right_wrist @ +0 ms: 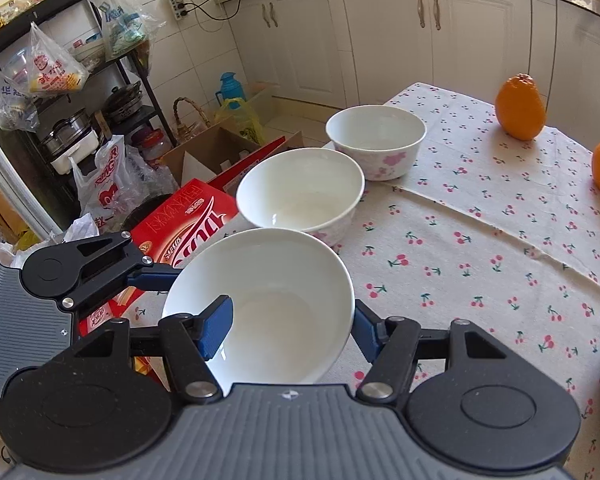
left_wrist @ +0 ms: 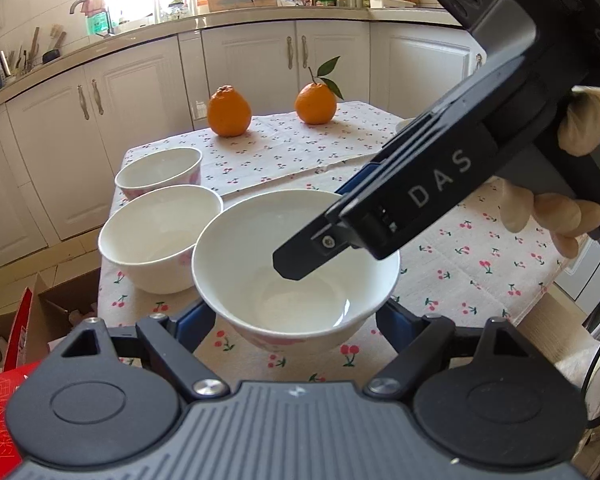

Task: Organize plates and bowls
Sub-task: 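Lift the white bowl with the right tool and carry it beside the plate stack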

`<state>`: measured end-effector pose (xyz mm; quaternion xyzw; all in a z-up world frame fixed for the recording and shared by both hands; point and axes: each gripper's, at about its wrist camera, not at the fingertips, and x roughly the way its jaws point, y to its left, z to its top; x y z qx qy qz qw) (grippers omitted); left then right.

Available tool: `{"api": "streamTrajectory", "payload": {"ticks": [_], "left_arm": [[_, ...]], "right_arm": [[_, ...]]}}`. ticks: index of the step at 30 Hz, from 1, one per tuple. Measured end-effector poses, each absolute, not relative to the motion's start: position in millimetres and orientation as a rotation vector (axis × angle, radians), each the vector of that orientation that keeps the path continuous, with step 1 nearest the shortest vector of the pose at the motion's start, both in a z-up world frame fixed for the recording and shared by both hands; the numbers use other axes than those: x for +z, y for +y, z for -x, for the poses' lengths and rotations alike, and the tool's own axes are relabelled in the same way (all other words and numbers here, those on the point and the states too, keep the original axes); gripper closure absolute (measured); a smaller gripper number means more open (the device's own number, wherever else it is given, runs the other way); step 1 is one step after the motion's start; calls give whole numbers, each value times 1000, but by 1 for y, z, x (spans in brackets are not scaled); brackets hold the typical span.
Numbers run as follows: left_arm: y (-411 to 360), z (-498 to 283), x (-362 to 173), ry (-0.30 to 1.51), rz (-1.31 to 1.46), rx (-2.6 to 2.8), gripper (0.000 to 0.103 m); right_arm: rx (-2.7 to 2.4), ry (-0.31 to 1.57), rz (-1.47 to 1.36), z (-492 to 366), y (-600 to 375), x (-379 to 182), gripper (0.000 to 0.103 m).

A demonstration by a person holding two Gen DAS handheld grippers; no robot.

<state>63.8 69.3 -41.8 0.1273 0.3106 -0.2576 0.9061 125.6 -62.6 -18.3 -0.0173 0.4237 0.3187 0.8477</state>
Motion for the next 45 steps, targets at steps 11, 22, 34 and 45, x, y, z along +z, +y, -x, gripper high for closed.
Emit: {"api": "streamTrajectory", "payload": {"ticks": [11, 22, 34, 45], "left_arm": [[28, -77, -44, 644, -274, -614, 16], [6, -87, -53, 671, -275, -646, 16], [-1, -94, -59, 694, -242, -665, 16], [-4, -97, -61, 703, -223, -674, 16]], "right_arm": [[584, 880, 1, -123, -109, -19, 34], [528, 893, -36, -124, -131, -30, 34], [499, 902, -44, -127, -138, -34, 33], [482, 916, -59, -128, -141, -39, 30]]}}
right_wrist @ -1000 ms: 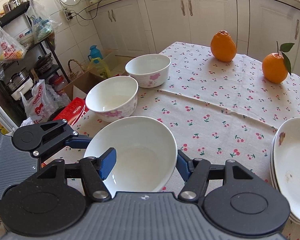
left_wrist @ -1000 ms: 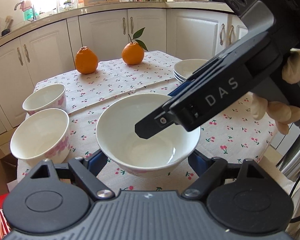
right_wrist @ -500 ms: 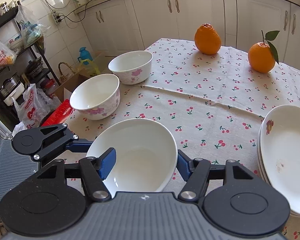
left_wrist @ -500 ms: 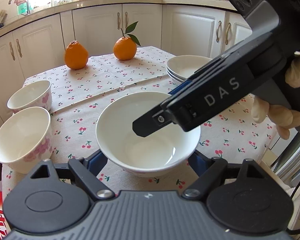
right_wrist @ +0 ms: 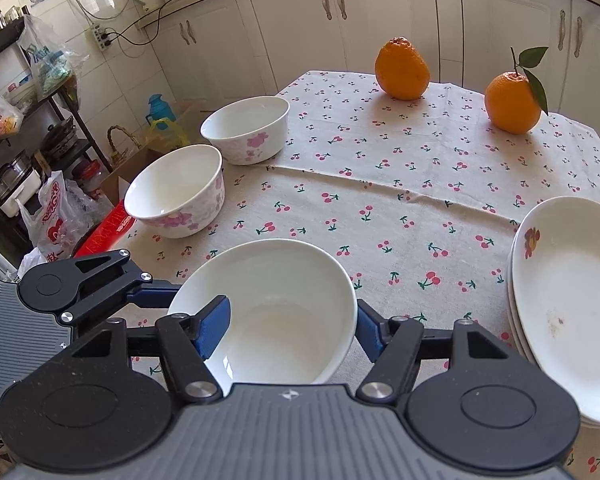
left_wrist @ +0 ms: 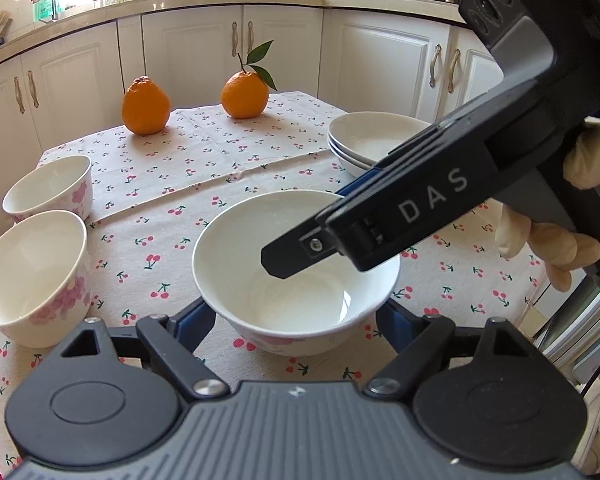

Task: Organize plates and bowls
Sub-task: 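Lift the white bowl with the right tool and carry it beside the plate stack, then lower the bowl onto the table and open the right tool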

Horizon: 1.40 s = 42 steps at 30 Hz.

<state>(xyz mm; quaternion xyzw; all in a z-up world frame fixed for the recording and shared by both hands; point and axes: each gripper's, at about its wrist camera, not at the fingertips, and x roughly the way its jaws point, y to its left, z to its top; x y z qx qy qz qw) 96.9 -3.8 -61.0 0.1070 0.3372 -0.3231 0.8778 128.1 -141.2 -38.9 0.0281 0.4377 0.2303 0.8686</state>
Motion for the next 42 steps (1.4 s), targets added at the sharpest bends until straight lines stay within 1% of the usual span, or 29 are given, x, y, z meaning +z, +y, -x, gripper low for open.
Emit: {"api": "streamTrajectory", "payload": {"ticks": [1, 2, 3, 4, 5, 6, 7, 11, 26, 42], "left_arm": [[-4, -97, -62, 706, -224, -674, 16], [-5, -96, -62, 700, -228, -673, 16], [-5, -95, -62, 696, -238, -673, 14], [-6, -94, -63, 697, -254, -679, 13], [-7, -94, -63, 699, -264, -681, 12], [-7, -93, -63, 697, -265, -679, 9], [-6, -91, -64, 697, -262, -677, 6], [0, -88, -62, 699, -245, -666, 6], [46, -71, -55, 678, -225, -517, 5], [100, -95, -52, 616, -186, -313, 5]], "right_arm": [[485, 918, -64, -128, -141, -40, 29], [490, 918, -72, -128, -141, -40, 26], [495, 911, -75, -127, -141, -40, 18], [493, 901, -72, -126, -140, -39, 12], [488, 888, -65, -125, -140, -37, 4], [486, 876, -56, -124, -139, -35, 2], [489, 872, -51, -124, -139, -34, 2], [481, 862, -39, -123, -138, -31, 0], [503, 842, 31, -125, -115, -23, 0], [600, 841, 150, -153, -62, -10, 0]]}}
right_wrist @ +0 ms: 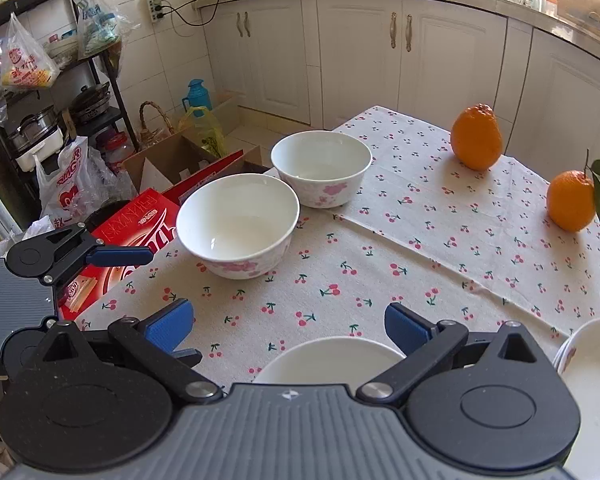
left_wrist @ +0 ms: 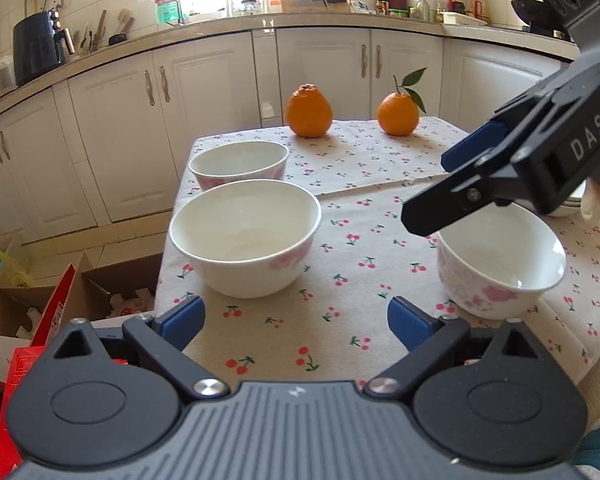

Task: Organize plates and bowls
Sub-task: 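Lower the bowl onto the table and open the right tool, then reach the right tool to the pink-flower bowl and grasp its rim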

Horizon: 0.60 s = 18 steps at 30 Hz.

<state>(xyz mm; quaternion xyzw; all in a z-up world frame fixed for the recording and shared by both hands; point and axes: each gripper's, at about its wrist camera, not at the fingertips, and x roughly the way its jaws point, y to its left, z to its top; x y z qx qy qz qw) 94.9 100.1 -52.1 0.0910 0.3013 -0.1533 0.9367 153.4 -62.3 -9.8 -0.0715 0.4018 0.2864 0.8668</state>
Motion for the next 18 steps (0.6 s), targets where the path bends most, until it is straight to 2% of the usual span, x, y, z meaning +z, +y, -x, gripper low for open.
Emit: {"api": "streamTrajectory", "payload": {"ticks": [13, 18], "left_arm": [[113, -138, -59, 590, -189, -261, 6], [112, -146, -60, 581, -185, -267, 6]], "right_arm": [[690, 870, 213, -206, -23, -10, 1], [720, 895, 219, -227, -10, -17, 4]]}}
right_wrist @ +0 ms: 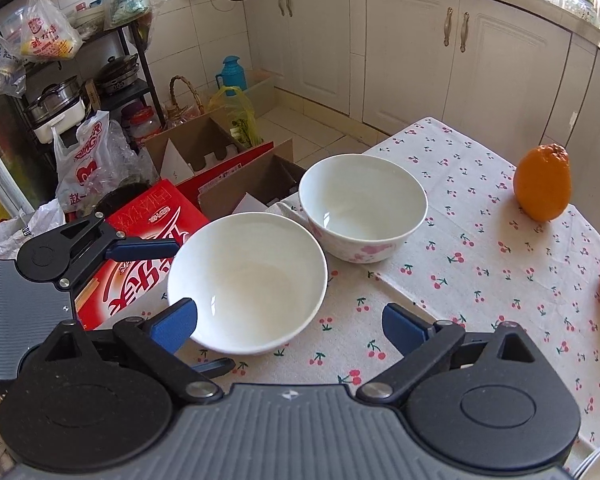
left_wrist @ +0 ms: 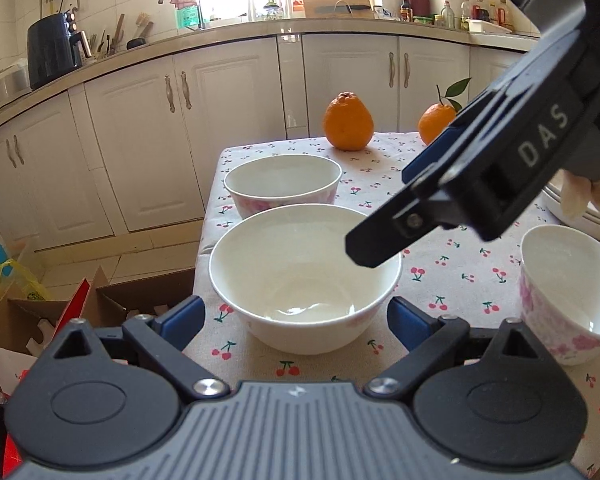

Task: Organize plates and bowls
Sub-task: 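Reach the right tool to the pink-flower bowl and grasp its rim, then lift the pink-flower bowl with the right tool toward the placed bowl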

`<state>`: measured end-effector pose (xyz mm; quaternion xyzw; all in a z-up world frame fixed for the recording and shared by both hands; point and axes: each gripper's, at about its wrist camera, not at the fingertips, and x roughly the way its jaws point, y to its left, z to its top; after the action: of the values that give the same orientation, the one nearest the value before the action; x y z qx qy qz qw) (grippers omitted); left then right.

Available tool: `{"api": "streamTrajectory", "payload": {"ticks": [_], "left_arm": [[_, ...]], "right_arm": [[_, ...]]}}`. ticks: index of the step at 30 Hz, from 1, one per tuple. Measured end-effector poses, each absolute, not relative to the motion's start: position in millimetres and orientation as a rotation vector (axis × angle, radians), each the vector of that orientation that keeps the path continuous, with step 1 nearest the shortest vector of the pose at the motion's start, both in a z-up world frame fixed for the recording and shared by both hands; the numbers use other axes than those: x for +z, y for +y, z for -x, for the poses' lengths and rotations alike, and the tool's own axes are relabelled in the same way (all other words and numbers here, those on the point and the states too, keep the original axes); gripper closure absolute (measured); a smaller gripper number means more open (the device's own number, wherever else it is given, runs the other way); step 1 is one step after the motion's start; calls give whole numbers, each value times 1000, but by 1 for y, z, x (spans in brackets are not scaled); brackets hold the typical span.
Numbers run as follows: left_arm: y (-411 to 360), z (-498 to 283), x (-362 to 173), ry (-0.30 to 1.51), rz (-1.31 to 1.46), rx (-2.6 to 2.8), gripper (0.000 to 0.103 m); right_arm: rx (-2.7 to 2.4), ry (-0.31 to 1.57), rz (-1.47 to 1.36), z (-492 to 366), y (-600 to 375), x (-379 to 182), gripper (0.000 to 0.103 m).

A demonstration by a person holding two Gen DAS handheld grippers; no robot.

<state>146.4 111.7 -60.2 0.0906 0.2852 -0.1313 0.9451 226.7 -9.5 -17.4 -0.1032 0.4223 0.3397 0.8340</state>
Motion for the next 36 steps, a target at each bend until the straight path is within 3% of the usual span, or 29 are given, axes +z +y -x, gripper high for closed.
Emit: {"api": "streamTrajectory", "payload": {"ticks": [20, 36], "left_arm": [[115, -158, -64, 587, -158, -319, 8], [113, -157, -61, 590, -168, -328, 8]], "right_arm": [[806, 992, 180, -260, 16, -37, 29], [802, 998, 158, -261, 14, -37, 30]]}}
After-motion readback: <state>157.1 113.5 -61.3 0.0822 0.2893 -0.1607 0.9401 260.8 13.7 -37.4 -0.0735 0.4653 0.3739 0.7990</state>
